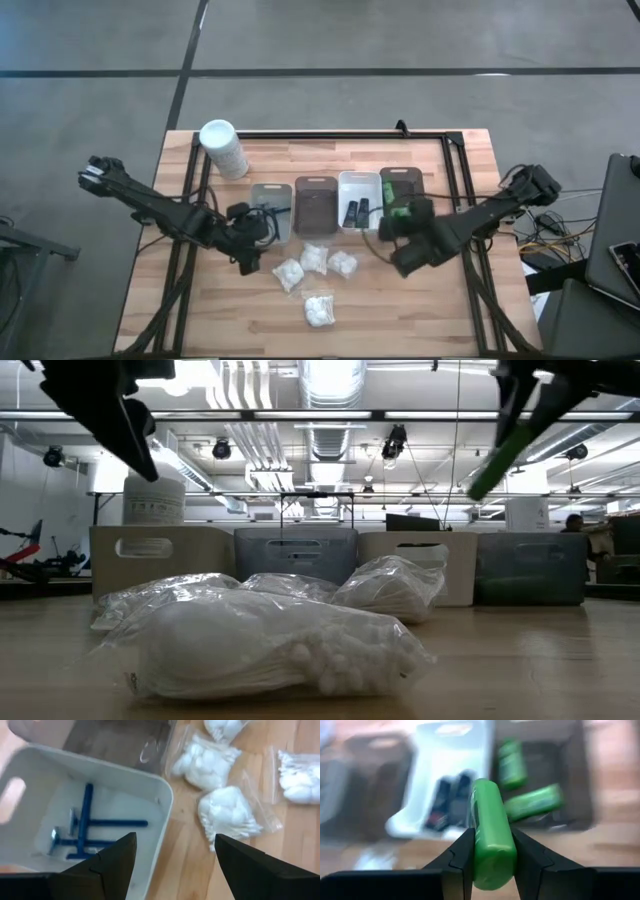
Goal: Pick & Place Travel size toiletries
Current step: Put the shampoo into the right black bin
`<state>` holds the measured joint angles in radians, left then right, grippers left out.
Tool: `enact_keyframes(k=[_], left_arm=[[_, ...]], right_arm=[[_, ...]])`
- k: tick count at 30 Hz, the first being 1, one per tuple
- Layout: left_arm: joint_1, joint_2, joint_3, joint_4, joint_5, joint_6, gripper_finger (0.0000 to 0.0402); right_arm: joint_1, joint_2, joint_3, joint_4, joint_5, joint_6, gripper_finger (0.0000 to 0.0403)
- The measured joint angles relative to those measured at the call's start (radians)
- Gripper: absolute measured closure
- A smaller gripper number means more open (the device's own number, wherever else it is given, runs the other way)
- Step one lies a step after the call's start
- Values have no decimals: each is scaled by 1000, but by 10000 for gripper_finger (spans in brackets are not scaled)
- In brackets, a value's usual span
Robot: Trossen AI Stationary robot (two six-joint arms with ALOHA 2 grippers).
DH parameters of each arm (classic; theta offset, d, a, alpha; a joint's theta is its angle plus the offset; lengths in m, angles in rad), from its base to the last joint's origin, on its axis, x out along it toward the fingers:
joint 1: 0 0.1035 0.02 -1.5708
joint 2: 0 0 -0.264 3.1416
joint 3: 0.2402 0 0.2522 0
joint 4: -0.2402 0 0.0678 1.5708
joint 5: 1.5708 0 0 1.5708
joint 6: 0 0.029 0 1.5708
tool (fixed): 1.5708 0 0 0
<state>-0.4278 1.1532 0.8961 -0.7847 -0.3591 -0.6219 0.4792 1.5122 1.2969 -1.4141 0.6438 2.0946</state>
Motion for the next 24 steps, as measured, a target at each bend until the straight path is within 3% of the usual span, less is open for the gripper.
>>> enact_keyframes(k=[2, 8, 14, 19, 24], left_arm=[[0, 1, -15, 1, 20, -15, 129], [0, 1, -55, -2, 172, -52, 131], [0, 1, -84, 24, 332, -72, 131], [-1, 2, -86, 24, 349, -79, 133], [-1, 2, -86, 24, 351, -79, 134]], right_arm=[[-28, -25, -14, -71, 1, 19, 311], [-185, -79, -144, -48, -9, -103, 309], [-376, -140, -339, 216, -23, -349, 302], [-507, -160, -422, 386, -23, -520, 283], [-542, -148, -441, 435, -42, -613, 248]])
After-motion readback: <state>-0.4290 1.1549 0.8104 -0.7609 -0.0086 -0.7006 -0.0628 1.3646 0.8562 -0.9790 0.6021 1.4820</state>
